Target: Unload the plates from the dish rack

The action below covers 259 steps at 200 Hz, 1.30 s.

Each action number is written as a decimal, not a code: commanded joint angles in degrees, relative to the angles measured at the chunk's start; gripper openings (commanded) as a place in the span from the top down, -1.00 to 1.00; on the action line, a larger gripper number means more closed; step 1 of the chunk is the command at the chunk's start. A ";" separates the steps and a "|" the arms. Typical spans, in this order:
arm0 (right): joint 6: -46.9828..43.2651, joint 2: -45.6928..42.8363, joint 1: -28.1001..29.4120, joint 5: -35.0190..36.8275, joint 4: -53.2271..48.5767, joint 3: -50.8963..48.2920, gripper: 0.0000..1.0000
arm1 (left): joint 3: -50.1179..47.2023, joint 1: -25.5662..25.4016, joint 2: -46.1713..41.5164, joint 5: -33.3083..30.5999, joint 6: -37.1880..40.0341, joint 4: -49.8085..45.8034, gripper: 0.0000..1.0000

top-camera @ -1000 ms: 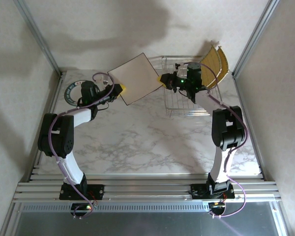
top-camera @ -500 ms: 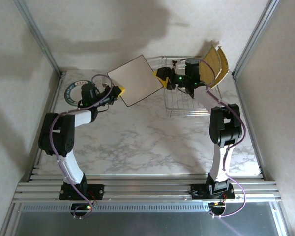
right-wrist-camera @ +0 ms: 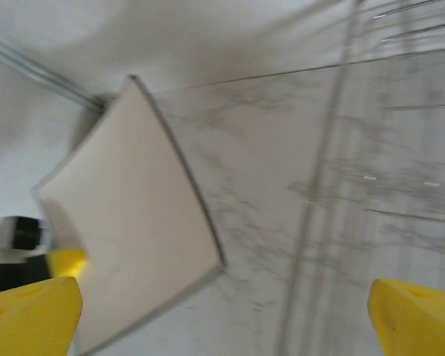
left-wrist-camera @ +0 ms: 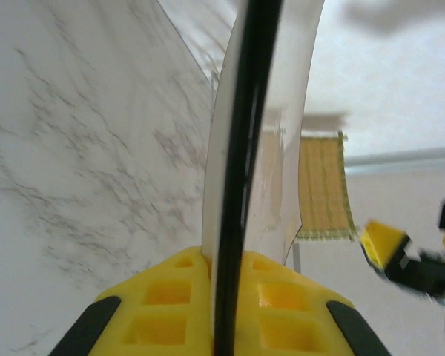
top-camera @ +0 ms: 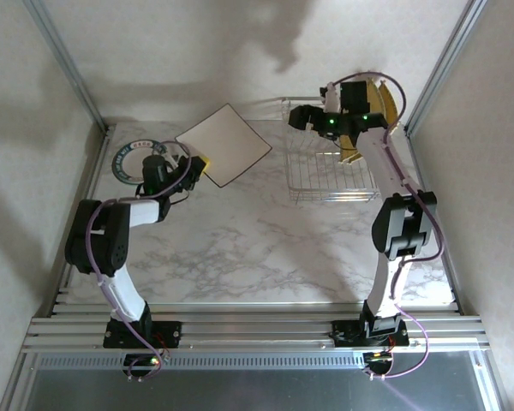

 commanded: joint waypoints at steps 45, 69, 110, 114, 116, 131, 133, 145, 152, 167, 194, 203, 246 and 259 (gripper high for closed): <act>-16.54 -5.66 0.05 22.76 -23.30 4.77 -0.98 | -2.21 -4.96 -1.43 -31.39 -5.83 13.33 1.00; -17.31 -7.47 0.08 23.95 -22.93 2.25 -0.98 | -1.62 -7.29 1.92 -38.79 -8.08 14.79 1.00; -17.30 -8.87 -0.04 24.12 -22.24 0.59 -0.98 | 1.61 -11.14 7.89 -47.10 -12.02 16.25 1.00; -17.29 -8.85 0.00 24.02 -22.35 0.71 -0.98 | 1.96 -11.58 8.25 -47.95 -12.36 16.12 1.00; -17.29 -8.76 0.01 23.93 -22.49 0.79 -0.98 | 2.14 -11.77 8.43 -48.37 -12.53 16.02 1.00; -17.29 -8.85 -0.07 23.92 -22.31 0.57 -0.98 | 3.21 -13.27 9.73 -51.44 -13.25 15.76 1.00; -17.29 -8.90 -0.08 23.90 -22.19 0.50 -0.98 | 3.37 -13.46 9.88 -51.87 -13.48 15.55 1.00; -17.34 -8.80 -0.03 23.55 -22.17 0.79 -0.98 | 3.86 -14.32 10.75 -53.76 -15.07 15.05 1.00; -17.37 -8.65 -0.07 23.32 -22.15 0.99 -0.98 | 3.87 -14.85 11.36 -54.94 -15.78 15.49 1.00; -17.37 -8.77 -0.08 22.99 -21.94 0.75 -0.98 | 4.29 -15.91 12.25 -57.35 -17.24 14.69 1.00; -17.46 -8.51 -0.07 22.24 -21.58 0.69 -0.98 | 5.28 -17.68 13.07 -61.91 -18.40 11.81 1.00; -17.54 -8.66 -0.10 22.20 -21.28 0.41 -0.98 | 6.01 -18.00 13.51 -62.46 -19.10 10.62 1.00; -17.64 -9.56 -0.46 21.56 -20.60 -0.55 -0.98 | 8.22 -18.69 15.30 -63.52 -20.36 6.47 1.00; -17.55 -9.86 -0.57 21.11 -20.48 -0.84 -0.98 | 8.31 -18.80 15.35 -64.29 -20.64 5.09 0.84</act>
